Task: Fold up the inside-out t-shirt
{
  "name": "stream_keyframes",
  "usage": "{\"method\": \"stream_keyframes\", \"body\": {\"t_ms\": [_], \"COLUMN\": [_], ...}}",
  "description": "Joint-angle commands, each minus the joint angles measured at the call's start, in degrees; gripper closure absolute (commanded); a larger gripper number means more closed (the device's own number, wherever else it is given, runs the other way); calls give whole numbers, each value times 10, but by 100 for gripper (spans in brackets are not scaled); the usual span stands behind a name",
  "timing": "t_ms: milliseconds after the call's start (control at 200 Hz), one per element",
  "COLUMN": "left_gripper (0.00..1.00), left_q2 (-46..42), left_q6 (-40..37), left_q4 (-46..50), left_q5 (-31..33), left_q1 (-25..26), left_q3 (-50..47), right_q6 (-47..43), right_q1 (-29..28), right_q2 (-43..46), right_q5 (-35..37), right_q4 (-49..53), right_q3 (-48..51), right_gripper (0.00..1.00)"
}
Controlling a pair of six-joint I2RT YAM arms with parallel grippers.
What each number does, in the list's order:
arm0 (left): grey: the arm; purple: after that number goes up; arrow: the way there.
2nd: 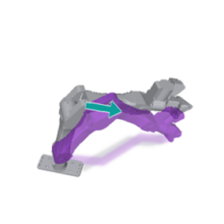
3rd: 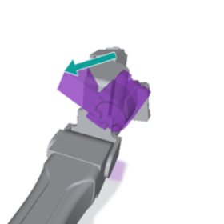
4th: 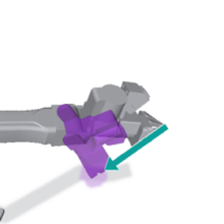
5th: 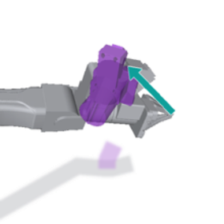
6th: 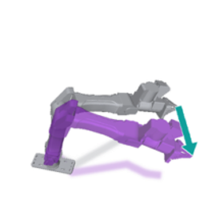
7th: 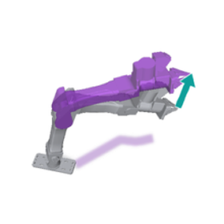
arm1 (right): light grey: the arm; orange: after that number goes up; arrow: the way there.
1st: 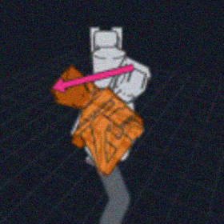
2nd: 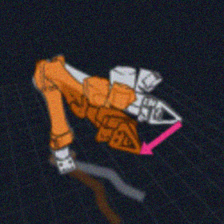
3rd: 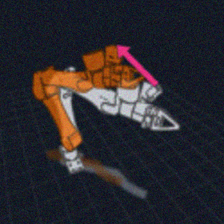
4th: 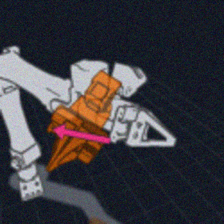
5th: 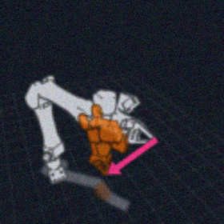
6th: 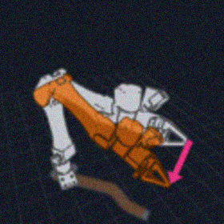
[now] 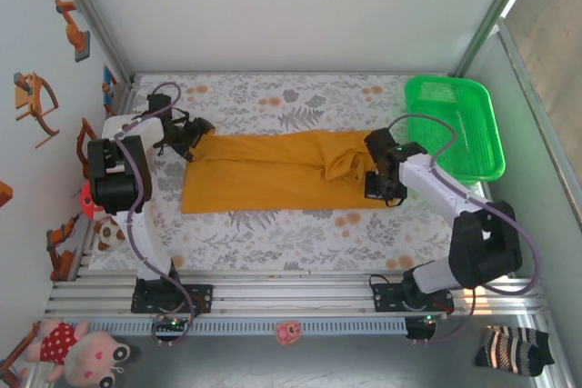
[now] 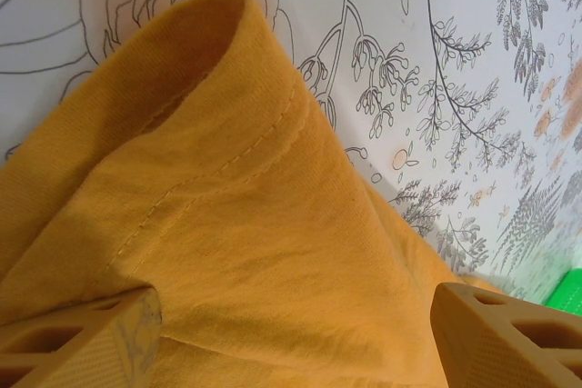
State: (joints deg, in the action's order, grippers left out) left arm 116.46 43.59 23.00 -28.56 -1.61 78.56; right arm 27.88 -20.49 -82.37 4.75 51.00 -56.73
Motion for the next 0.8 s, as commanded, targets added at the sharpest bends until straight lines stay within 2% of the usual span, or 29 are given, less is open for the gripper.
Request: {"method": "stream_keyframes", "body": {"t_ms": [0, 40, 95, 265, 556, 611, 666, 791], "left_gripper": [22, 22, 22, 22, 22, 22, 22, 22], "left_q2": [19, 18, 17, 19, 16, 16, 15, 14], "left_q6": [-12, -13, -14, -17, -18, -18, -18, -18], "left_q4": [14, 14, 14, 18, 21, 21, 21, 20], "left_q5": [19, 20, 21, 20, 22, 22, 22, 23], "left_q1": [-7, -6, -7, -7, -7, -7, -8, -8], "left_q3": [-10, -11, -12, -9, -11, -12, -12, -13], "right_q6": [8, 9, 7, 0, 13, 11, 9, 3], "right_q1": [3, 3, 2, 3, 7, 10, 13, 22], "right_q2": [-6, -16, -35, -108, -238, -256, -263, -238], "right_q5": [-33, -36, -37, -39, 14, 17, 22, 23], "right_q4": [-19, -25, -31, -41, -45, -45, -45, -49], "right_q3": [-29, -43, -65, -139, -236, -241, -239, -215], "right_gripper": [83, 69, 62, 59, 59, 62, 69, 100]}}
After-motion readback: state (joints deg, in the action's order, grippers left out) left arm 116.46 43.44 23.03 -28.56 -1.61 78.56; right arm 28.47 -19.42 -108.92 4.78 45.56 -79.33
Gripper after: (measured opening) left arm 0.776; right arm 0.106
